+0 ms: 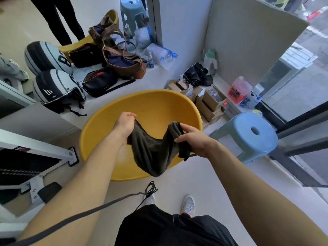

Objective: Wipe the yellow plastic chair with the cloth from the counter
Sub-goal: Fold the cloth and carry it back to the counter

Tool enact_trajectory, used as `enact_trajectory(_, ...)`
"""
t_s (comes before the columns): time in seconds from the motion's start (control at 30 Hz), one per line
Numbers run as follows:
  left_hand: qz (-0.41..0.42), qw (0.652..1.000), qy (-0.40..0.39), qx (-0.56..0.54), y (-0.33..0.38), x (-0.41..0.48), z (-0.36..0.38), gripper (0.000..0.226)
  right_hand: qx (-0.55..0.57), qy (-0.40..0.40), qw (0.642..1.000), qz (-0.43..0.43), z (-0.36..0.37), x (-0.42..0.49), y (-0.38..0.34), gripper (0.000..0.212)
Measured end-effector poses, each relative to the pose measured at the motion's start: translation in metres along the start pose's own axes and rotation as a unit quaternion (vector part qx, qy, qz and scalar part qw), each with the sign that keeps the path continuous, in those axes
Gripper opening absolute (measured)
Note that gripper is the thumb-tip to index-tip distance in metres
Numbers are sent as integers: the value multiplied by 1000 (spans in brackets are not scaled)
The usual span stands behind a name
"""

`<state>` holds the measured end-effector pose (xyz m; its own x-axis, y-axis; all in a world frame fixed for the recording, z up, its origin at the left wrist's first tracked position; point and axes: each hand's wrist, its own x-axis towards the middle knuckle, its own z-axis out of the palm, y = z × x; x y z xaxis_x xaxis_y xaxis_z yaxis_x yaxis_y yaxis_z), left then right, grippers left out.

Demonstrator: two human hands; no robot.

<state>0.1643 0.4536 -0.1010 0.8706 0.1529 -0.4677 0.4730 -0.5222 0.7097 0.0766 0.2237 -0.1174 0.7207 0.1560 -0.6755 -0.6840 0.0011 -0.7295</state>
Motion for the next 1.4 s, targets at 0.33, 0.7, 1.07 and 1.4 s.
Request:
enact_trajectory(0.33,18,987,-90,-129,5,-38,36,34,252,-72,965,12,25,4,-6,55)
enact_trajectory(0.7,71,969,-109,-211,6,-55,39,12,390,44,917,71,33,1,-28,39)
enact_trajectory(1.07,254,964,-67,30,10,-74,31,20,452,70,884,91,43,-6,-35,16)
enact_trajectory(1.4,296,949,-101,48,51,-64,24,22,147,115,982,-9,12,-20,9,35)
